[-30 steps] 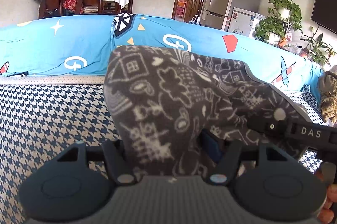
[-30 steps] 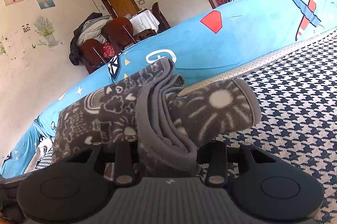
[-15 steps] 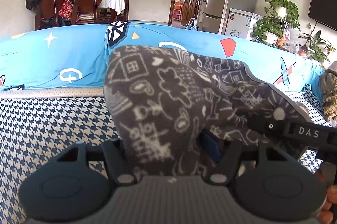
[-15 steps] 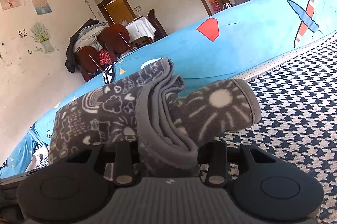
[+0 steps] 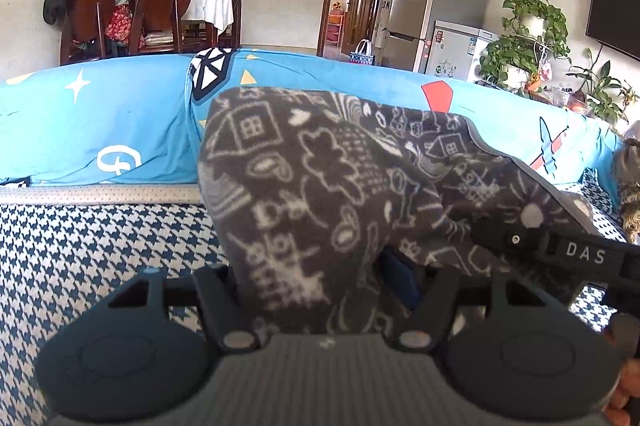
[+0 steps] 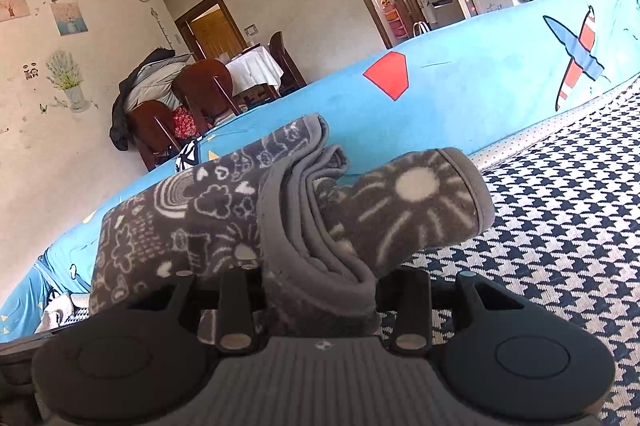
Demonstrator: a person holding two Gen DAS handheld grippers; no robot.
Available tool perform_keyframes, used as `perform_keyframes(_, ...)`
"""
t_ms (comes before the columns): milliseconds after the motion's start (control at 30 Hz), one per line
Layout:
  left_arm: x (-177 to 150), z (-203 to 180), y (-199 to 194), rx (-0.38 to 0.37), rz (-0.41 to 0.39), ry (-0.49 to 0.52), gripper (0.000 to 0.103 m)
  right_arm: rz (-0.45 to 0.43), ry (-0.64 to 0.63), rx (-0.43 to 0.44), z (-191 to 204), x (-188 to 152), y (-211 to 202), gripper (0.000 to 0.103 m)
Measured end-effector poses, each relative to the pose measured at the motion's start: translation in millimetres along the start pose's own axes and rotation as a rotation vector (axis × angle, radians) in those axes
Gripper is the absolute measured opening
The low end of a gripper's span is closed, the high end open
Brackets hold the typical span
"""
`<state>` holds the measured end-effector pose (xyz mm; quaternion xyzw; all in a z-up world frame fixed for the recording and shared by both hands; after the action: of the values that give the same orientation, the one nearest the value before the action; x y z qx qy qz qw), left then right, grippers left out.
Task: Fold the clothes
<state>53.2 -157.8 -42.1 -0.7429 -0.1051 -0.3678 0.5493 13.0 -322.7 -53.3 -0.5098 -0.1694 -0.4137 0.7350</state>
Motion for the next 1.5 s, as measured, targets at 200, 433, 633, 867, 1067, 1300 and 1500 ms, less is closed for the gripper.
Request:
perform_keyframes(200,12,-1,11,0.000,-0.012,0.013,0.064,-0.022,0.021,-0.008,-3,10,7,0.040)
perform_keyframes(433,22,-1,31,0.006,0.002,0.031,0.064,-0.021,0.053,-0.032,-11,15,23,0.040)
perform_keyframes(633,26,0,51,-0.002,0.025,0.056,0.064,-0.012,0.075,-0.062,-19,14,36,0.040)
perform_keyframes(867,26,3,73,-0.008,0.051,0.052,0.064,0.007,0.092,-0.080,-29,15,54,0.040)
perform_keyframes(1067,23,6,90,-0.025,0.073,0.033,0.064,0.023,0.095,-0.095,-35,14,64,0.040)
perform_keyframes(1300,17,12,104,-0.034,0.102,0.000,0.070,0.060,0.113,-0.102,-43,11,75,0.046)
perform_keyframes(1500,19,25,100,-0.031,0.111,-0.055,0.086,0.095,0.152,-0.100,-49,11,71,0.071)
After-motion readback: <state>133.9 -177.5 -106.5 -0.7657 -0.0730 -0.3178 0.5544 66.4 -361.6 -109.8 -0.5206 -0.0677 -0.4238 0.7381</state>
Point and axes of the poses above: each gripper's, at about its wrist camera, not at the fingertips, and y roughly the way its jaws point, z to its left, x to its top, the point moved 8 cm from there along y, roughly the way its jaws point, and after that the axes turned 15 degrees about z, right-handed, at the moved point
